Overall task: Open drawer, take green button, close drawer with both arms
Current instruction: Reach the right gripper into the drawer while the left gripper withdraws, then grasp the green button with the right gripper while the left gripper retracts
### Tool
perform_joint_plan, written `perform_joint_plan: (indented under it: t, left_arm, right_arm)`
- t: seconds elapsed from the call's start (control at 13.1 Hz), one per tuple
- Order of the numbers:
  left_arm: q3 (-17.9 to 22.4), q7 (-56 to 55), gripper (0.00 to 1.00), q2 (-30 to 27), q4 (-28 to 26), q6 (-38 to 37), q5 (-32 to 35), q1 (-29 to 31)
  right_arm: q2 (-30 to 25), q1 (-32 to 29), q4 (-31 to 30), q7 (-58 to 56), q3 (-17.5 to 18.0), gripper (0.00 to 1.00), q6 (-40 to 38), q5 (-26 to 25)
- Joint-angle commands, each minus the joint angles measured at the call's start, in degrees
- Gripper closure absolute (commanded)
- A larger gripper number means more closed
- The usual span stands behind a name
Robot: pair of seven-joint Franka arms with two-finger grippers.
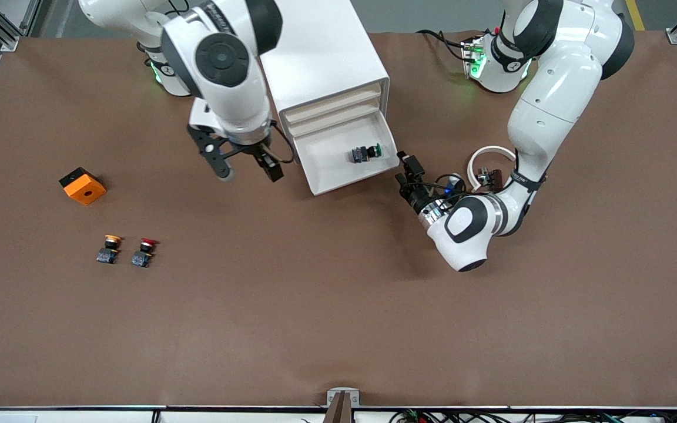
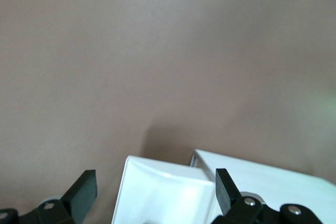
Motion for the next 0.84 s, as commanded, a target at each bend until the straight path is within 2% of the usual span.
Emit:
perform_joint_plan:
  t: [0.0, 0.15, 0.38, 0.76]
  left_arm:
    - [-0.8, 0.2, 0.0, -1.4, 1.2, -2.7, 1.2, 1.8]
    - [-0.8, 1.8, 0.0, -3.6, 1.3, -3.1, 1.9, 2.7]
    - [-0.9, 6.4, 0.0, -6.3, 1.6, -4.1, 6.7, 4.0]
    - [-0.5, 26.5, 0.0, -11.6, 1.6, -3.9, 18.1, 6.0]
  right_arm:
    - [2.8, 4.5, 1.3, 7.7, -0.7, 0.0, 2.7, 0.3]
    - [5.3, 7.4, 1.3, 13.6, -0.8, 0.0, 6.4, 0.3]
    - [8.0, 10.5, 1.3, 19.8, -0.7, 0.0, 11.0, 0.4]
    - [14.1, 12.2, 3.4, 27.0, -0.7, 0.0, 13.1, 0.5]
